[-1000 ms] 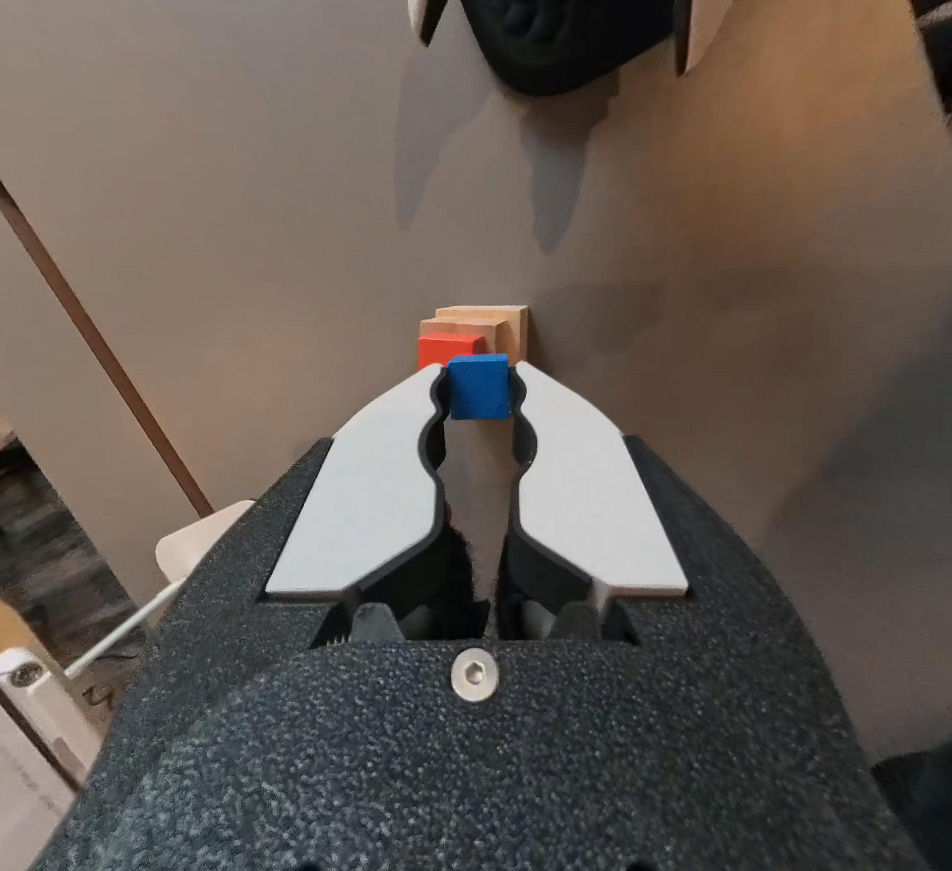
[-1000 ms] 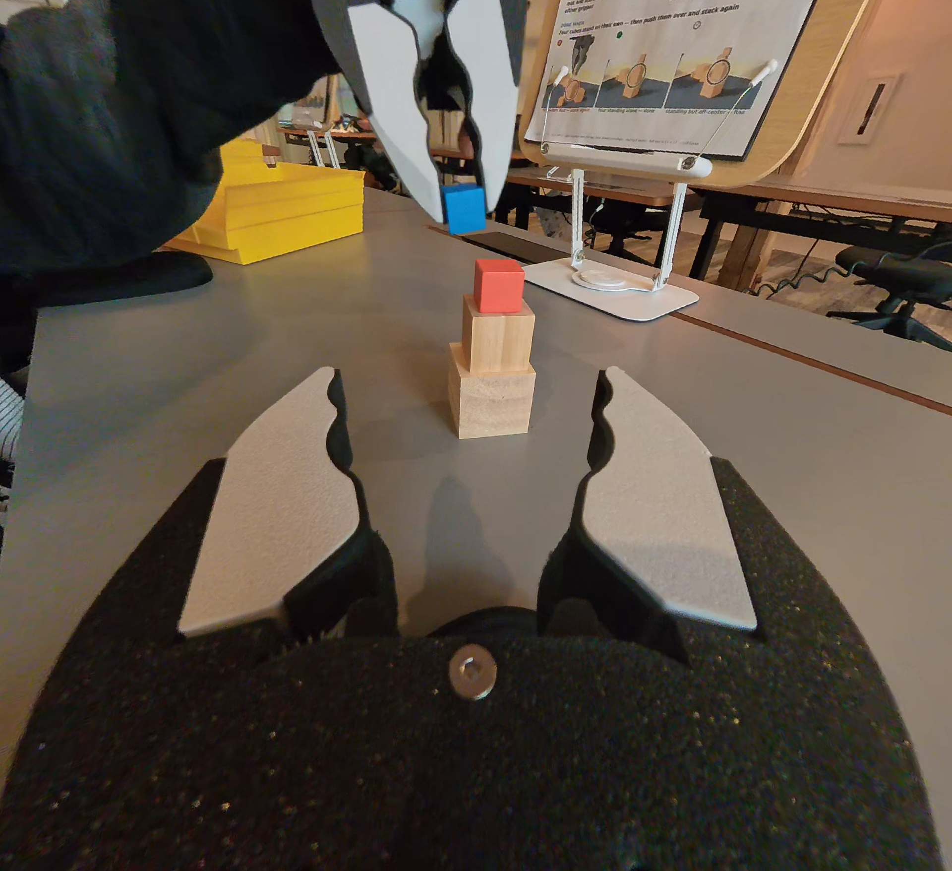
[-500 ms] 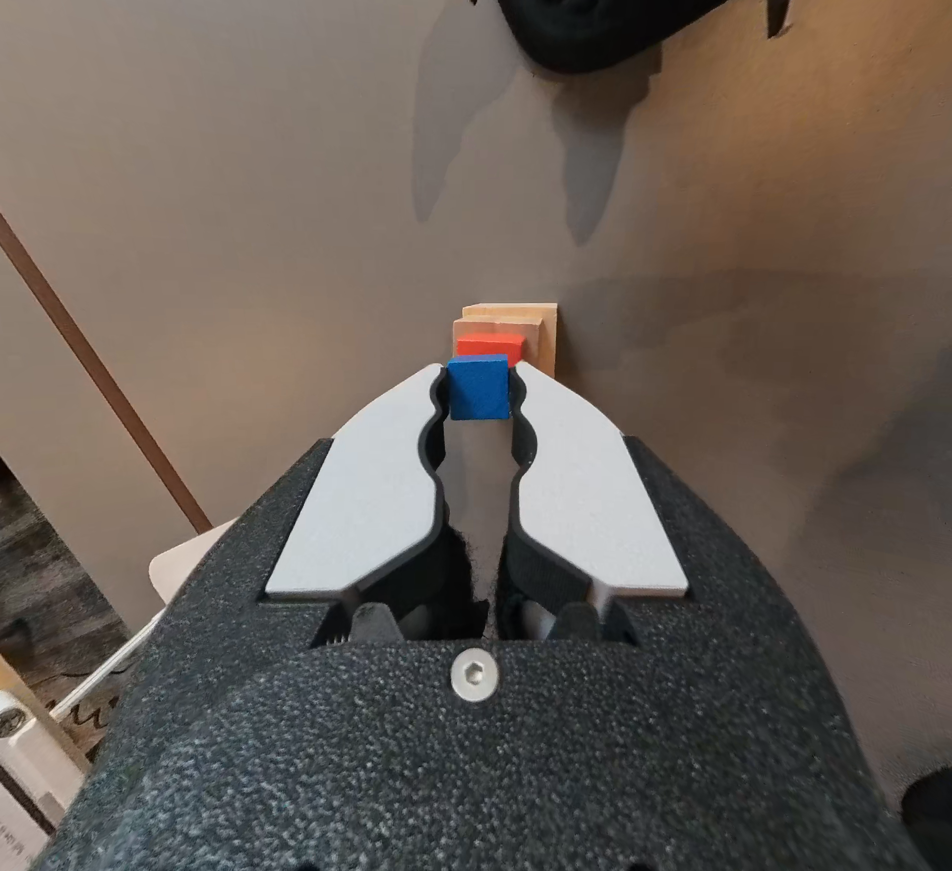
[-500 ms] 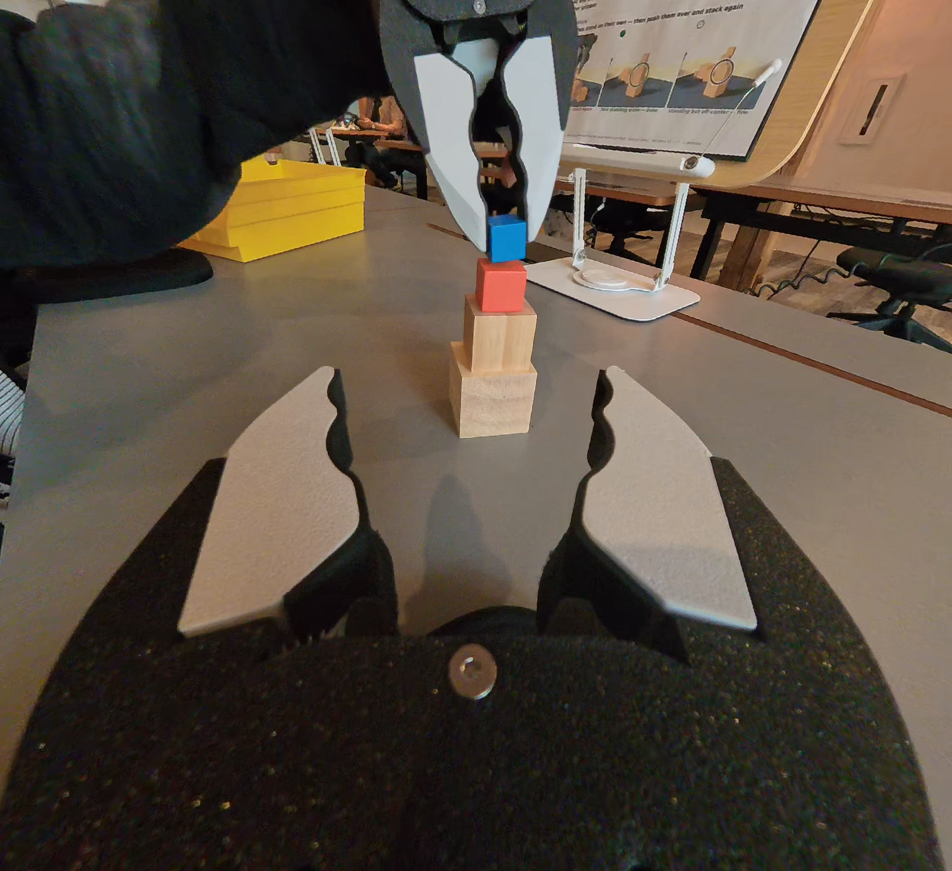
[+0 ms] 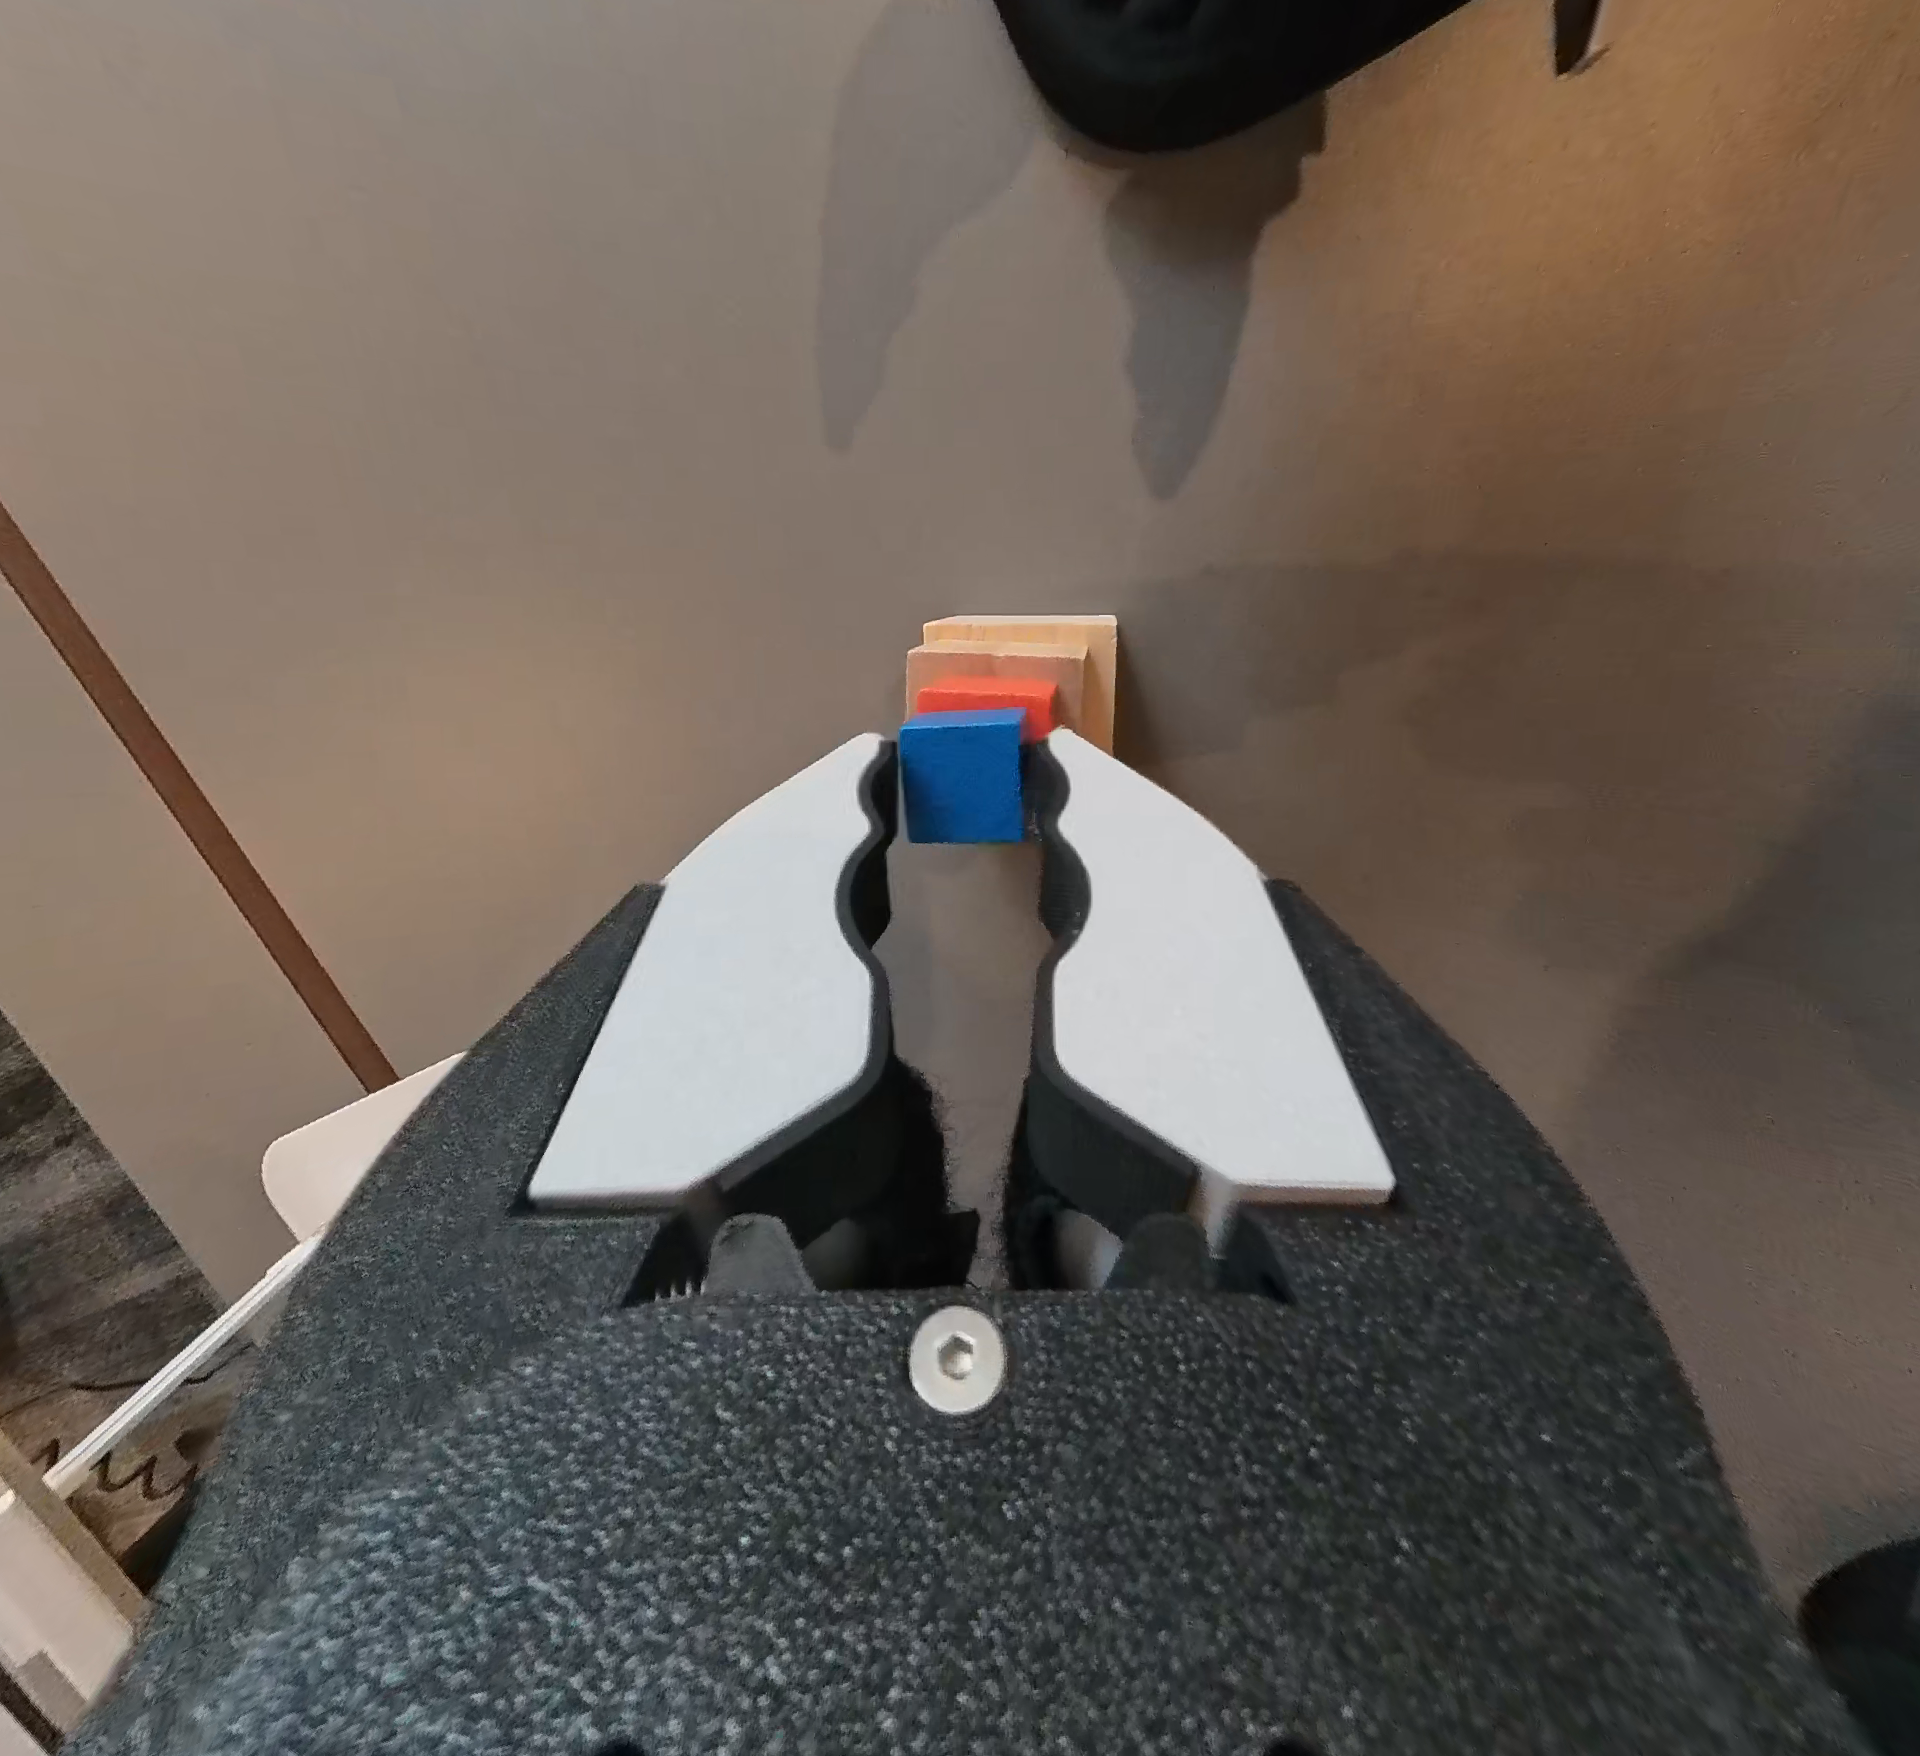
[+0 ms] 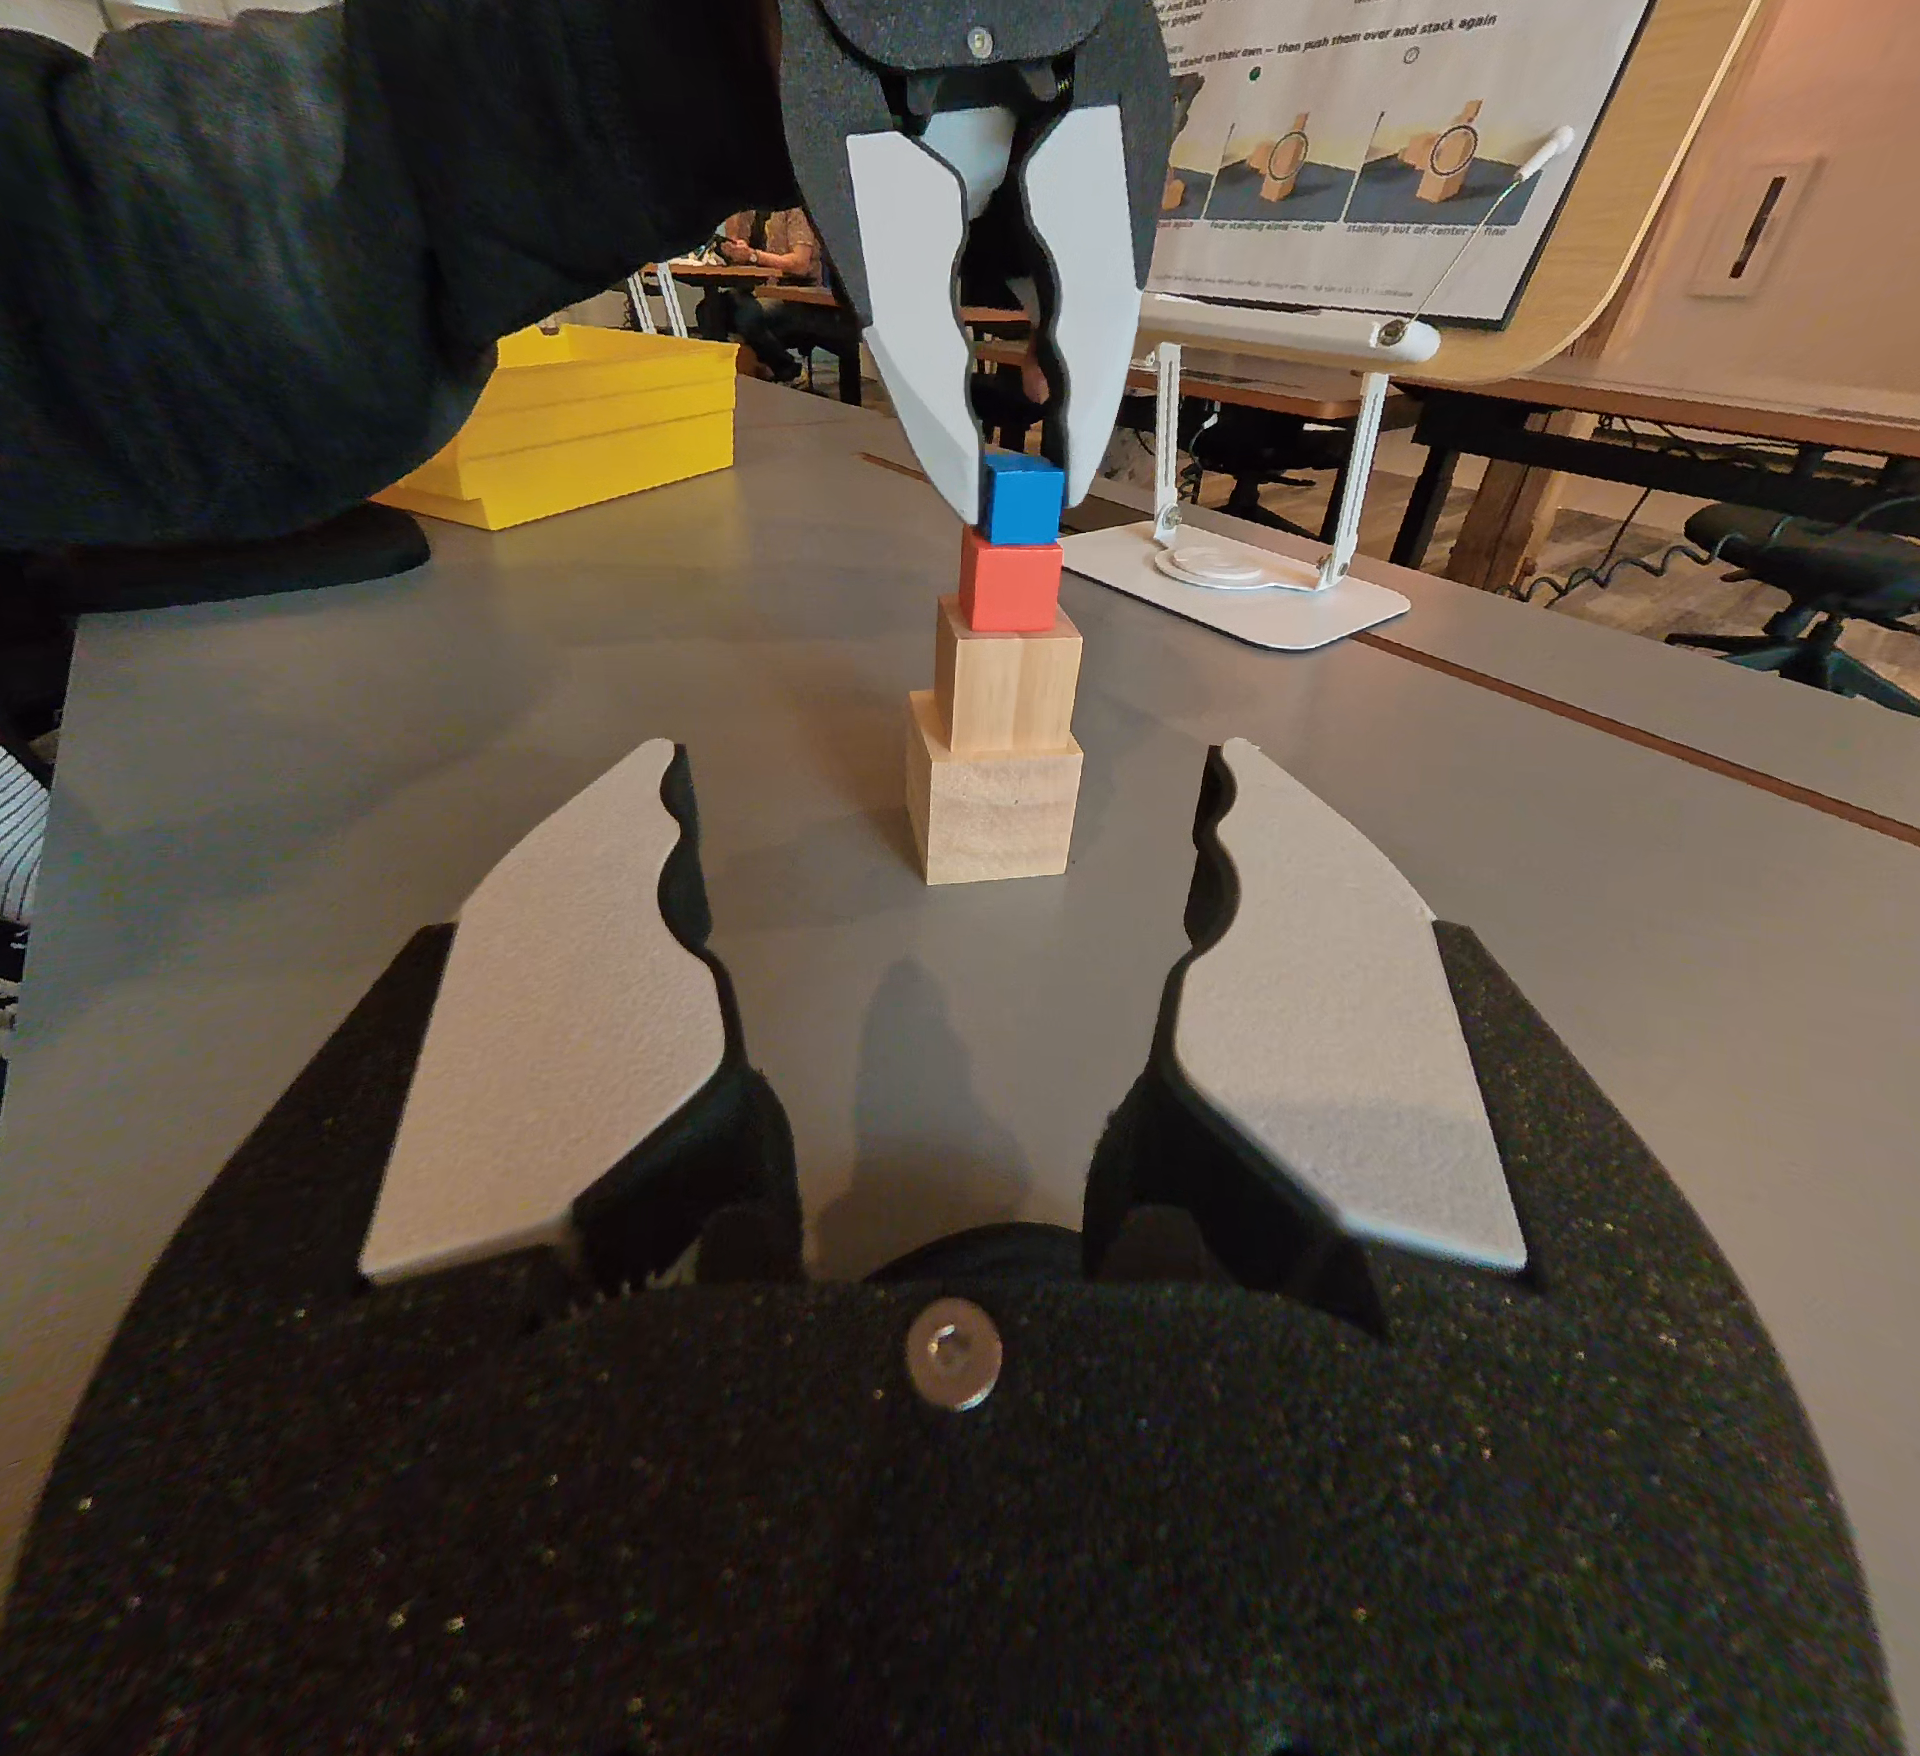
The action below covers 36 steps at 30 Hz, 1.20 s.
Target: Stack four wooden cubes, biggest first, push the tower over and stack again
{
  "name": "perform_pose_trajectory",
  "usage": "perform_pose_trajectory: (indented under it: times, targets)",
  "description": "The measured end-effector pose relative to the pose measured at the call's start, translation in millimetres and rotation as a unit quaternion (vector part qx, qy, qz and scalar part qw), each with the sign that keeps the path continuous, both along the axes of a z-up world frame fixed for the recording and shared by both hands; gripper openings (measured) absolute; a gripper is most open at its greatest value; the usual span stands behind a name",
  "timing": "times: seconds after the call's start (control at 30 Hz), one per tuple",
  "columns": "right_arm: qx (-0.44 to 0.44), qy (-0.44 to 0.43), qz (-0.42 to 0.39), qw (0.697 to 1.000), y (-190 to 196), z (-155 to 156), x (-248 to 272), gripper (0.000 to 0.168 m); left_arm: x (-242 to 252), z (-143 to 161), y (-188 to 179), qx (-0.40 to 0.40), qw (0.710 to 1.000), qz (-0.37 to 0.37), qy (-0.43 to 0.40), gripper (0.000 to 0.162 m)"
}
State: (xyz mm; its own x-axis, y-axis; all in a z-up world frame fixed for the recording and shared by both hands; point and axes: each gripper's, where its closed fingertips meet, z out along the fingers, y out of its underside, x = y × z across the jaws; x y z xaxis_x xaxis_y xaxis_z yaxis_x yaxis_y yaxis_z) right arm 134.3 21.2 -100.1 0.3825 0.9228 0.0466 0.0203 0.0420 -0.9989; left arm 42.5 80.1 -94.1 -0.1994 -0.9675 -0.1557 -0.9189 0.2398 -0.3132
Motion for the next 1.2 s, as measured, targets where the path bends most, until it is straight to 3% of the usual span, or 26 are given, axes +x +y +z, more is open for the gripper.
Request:
perform_pose_trajectory:
  times: [0.23, 0.33, 0.43, 0.53, 0.63, 0.73, 1.0, 1.2]
  targets:
    - [0.000, 0.000, 0.000, 1.000, 0.0, 0.1, 0.1, 0.091, -0.4, 5.4, -0.1, -0.001, 1.000, 0.010, -0.013, 0.053]
    - [0.001, 0.002, 0.000, 1.000, -0.2, 0.5, 0.5, 0.091, 1.2, 16.8, -1.2, 0.004, 0.999, 0.025, -0.047, 0.075]
    - [0.000, 0.003, 0.000, 1.000, -0.2, 0.6, 0.7, 0.091, 4.4, 37.1, -6.3, 0.028, 0.989, 0.043, -0.140, 0.094]
    - [0.001, 0.004, 0.000, 1.000, -0.5, 0.9, 0.8, 0.091, -2.2, 63.2, -20.2, 0.066, 0.958, 0.046, -0.276, 0.106]
    - [-0.001, 0.003, 0.001, 1.000, -0.2, 0.5, 0.6, 0.091, -29.5, 83.2, -37.8, 0.083, 0.913, 0.073, -0.393, 0.101]
    - [-0.007, 0.002, 0.001, 1.000, 0.8, -0.5, 0.1, 0.091, -69.5, 89.7, -56.9, 0.066, 0.881, 0.109, -0.456, 0.106]
    - [-0.008, 0.005, -0.001, 1.000, 1.6, -0.2, 0.5, 0.090, -165.0, 68.0, -104.9, 0.091, 0.833, 0.164, -0.521, 0.105]
    - [-0.016, 0.002, 0.003, 1.000, 2.1, -1.8, -0.7, 0.089, -221.3, 52.2, -135.4, 0.112, 0.792, 0.168, -0.576, 0.085]
